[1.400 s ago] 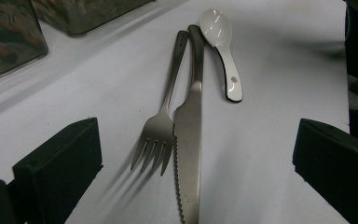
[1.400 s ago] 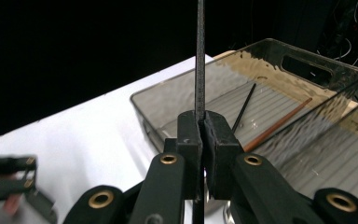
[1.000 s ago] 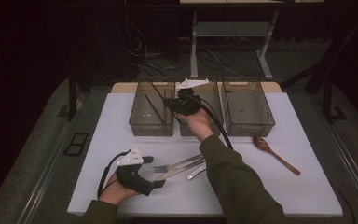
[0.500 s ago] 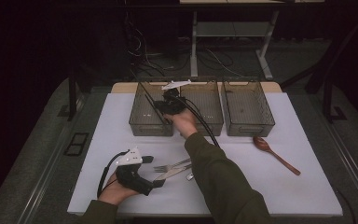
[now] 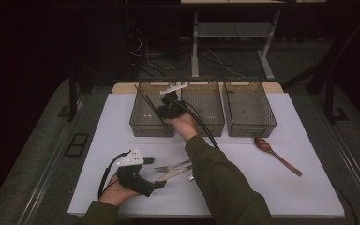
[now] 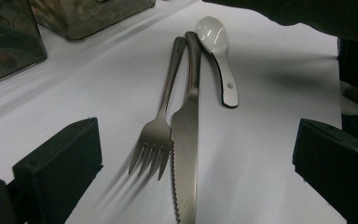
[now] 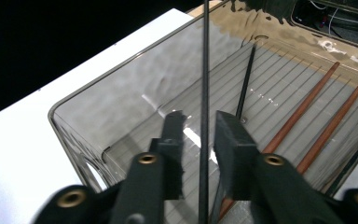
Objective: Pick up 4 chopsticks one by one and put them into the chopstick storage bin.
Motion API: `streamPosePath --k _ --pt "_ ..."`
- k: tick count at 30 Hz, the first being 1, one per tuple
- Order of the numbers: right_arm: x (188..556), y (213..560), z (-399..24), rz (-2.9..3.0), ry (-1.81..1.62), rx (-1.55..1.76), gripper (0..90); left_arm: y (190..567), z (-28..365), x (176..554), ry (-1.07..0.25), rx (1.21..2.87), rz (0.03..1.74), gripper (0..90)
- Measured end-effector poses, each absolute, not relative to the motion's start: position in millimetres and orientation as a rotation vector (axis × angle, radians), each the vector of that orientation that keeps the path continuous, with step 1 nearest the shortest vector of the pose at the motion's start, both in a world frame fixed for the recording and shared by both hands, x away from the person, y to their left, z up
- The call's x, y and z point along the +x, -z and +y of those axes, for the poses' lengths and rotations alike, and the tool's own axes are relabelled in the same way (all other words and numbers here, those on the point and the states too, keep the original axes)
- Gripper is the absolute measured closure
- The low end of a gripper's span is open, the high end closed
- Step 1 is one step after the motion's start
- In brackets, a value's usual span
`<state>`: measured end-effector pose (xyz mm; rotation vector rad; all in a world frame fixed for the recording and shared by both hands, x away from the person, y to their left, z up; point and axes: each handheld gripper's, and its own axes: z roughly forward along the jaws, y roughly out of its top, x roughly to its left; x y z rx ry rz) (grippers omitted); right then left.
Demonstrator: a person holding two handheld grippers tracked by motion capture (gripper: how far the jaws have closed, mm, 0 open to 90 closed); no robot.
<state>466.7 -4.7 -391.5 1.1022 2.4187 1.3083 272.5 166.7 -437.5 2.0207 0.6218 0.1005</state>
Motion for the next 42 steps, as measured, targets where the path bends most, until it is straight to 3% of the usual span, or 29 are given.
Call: streamPosePath --k 10,17,31,42 --pt "464.1 381.6 -16.7 2.424 -1.342 1.107 45.2 437.9 166.6 272.5 -0.101 2.025 0.625 0.4" --pt "455.0 371.7 -36.7 2.429 -1.390 1.071 35.7 438.2 165.8 272.5 -0.105 2.026 0.625 0.5" --pt "423.6 362.0 -84.9 2.409 -1.427 0.995 20.4 438.8 165.3 273.0 -0.105 2.035 0.623 0.5" --pt "397.9 364.9 -120.8 2.410 -1.460 0.962 18.8 439.0 164.6 273.1 -0.102 2.034 0.626 0.5"
